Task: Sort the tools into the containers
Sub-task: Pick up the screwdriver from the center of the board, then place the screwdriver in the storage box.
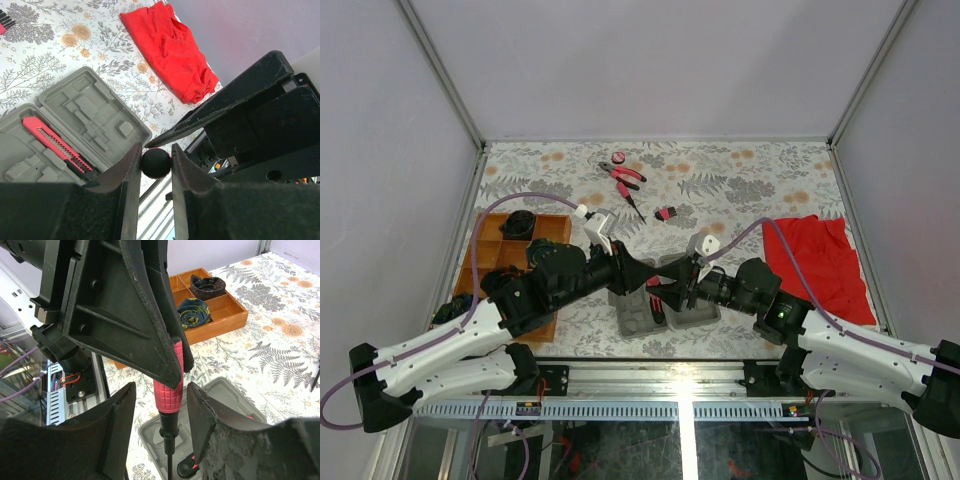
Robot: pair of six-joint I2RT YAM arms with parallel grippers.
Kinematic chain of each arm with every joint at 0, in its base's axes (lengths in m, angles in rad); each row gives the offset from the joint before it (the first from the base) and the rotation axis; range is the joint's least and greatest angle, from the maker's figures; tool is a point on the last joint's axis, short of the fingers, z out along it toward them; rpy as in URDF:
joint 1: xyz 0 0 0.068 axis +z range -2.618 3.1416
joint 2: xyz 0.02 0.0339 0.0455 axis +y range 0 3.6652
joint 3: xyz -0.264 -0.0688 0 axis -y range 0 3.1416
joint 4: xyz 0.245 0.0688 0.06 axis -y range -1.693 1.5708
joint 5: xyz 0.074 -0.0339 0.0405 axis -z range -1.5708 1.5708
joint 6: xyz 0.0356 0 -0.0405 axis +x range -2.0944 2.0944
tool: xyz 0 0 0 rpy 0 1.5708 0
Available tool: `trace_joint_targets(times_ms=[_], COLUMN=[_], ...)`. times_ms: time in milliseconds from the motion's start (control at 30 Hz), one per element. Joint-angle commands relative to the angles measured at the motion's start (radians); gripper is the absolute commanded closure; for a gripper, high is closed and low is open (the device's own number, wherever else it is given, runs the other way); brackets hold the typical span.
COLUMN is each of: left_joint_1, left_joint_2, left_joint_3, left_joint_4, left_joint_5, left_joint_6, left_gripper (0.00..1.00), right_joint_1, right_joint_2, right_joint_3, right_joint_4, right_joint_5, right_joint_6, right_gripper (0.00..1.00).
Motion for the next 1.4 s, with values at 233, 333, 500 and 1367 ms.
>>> trace_joint_targets(times_ms=[233,333,500,1367], left_joint_1=[0.000,0.003,0.024,0.421], left_joint_2=[-0.013,-0.018,-0.027,0.194], left_joint_3=[0.023,0.026,0.020,-0.080], left_joint_4=[0.048,0.030,0.007,-0.237], left_joint_5=[0.026,0.003,-0.020,0.076], left_joint_6=[0.013,0.006,-0.001,-0.123], left_gripper=[0.97,0.83,0.50,0.39], right_joint_1=[0.004,0.004,0.005,-0.286], right_joint_2=[0.027,0.026,0.010,0.219], right_joint_3=[0.026,0.023,0.032,0.133], right_joint_4=[0.071,0.076,0.001,-0.445], right_joint_5=[0.004,0.023,0.200,0.173], right_joint_6=[0.020,0.033,0.070,0.456], right_gripper=[0.75,0.83,1.00,1.00])
